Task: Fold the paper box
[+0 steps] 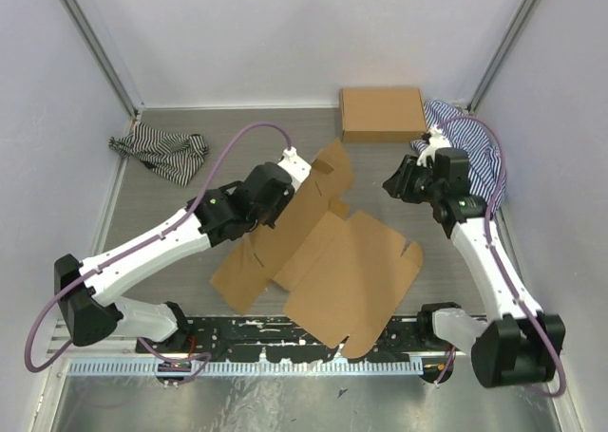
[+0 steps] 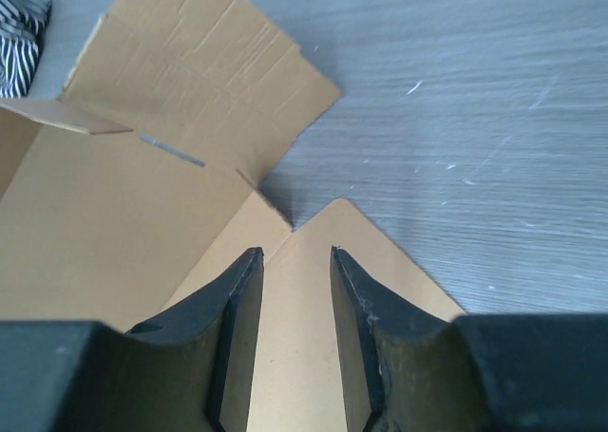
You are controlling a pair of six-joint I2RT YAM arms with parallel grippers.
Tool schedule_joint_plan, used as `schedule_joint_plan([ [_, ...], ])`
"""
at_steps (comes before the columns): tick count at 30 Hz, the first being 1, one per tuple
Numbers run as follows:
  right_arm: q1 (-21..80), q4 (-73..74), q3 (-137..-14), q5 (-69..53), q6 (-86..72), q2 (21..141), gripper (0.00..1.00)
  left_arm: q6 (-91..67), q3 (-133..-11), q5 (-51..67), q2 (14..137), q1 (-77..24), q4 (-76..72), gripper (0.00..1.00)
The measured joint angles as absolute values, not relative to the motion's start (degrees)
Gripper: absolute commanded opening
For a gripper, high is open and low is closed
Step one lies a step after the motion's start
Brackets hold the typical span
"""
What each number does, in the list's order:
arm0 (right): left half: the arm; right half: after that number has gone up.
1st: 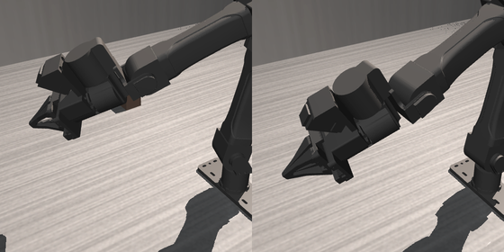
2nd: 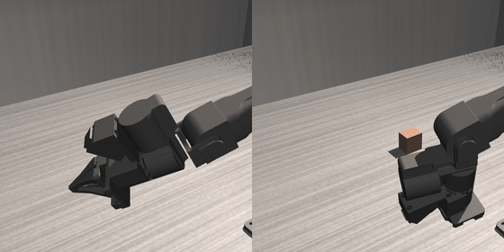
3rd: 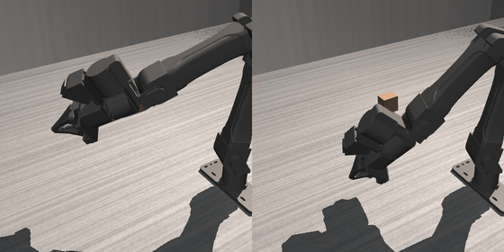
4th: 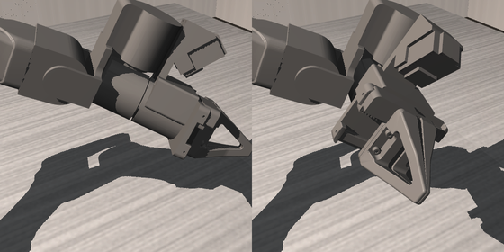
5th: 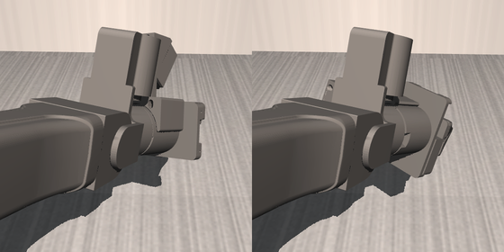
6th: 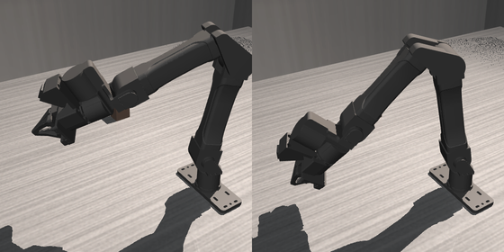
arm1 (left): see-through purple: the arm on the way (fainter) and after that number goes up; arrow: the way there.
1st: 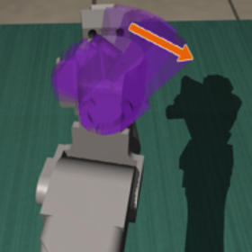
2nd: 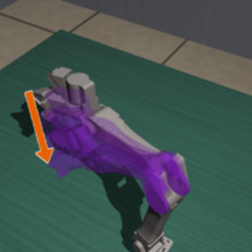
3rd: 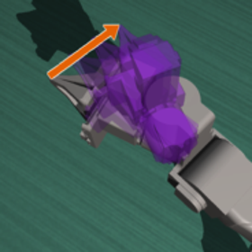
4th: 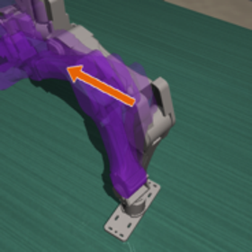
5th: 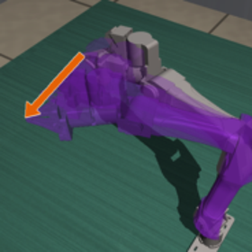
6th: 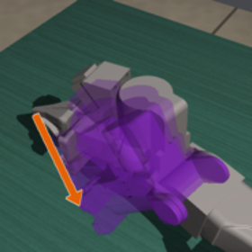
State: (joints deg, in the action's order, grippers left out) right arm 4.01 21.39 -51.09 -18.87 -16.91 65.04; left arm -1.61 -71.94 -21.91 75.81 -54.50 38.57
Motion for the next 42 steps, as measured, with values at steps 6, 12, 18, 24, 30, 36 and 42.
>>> schedule_joint_plan([
  [6,4.0,23.8,-51.1,-11.5,-17.1,58.4,0.41,-0.7,-76.1,-28.1,78.5,-60.2,44.8,0.0],
  [12,4.0,25.7,-50.5,-6.3,-17.8,61.7,0.41,1.1,-78.5,-35.3,78.7,-70.0,49.3,0.0],
  [18,4.0,24.9,-50.5,-4.9,-18.8,64.5,0.41,3.4,-81.2,-45.7,79.6,-77.5,55.7,0.0],
  [24,4.0,21.3,-50.3,-7.7,-18.7,68.4,0.41,6.8,-78.1,-50.9,78.8,-79.2,54.8,0.0],
  [30,4.0,16.8,-49.0,-7.0,-18.3,70.0,0.39,10.7,-67.9,-53.1,77.8,-79.1,43.2,0.0],
  [36,3.6,13.2,-52.1,-4.7,-17.2,78.1,0.37,13.2,-62.3,-52.7,75.2,-79.5,32.8,0.0],
  [42,1.7,10.1,-59.5,-7.5,-16.2,90.5,0.36,14.5,-59.4,-50.7,66.2,-80.9,27.3,0.0],
])
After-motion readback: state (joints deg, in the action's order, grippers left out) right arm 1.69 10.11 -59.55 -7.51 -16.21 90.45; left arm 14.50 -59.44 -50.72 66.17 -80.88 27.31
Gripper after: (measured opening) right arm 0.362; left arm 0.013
